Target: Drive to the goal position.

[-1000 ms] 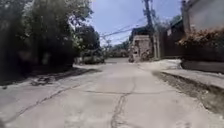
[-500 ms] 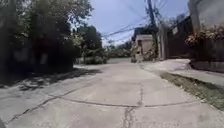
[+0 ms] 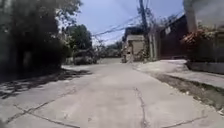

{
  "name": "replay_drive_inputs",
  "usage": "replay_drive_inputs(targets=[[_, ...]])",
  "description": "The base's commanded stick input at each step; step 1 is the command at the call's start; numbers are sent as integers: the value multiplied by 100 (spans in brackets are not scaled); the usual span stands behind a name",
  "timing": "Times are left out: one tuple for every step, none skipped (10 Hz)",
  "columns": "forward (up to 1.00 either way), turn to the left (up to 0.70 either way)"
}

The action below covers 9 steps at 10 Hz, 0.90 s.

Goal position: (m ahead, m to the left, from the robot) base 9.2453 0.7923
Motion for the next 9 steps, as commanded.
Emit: replay_drive_inputs(targets=[[100,1],[100,1],[100,1],[100,1],[100,1],[100,1],[100,1],[100,1],[100,1]])
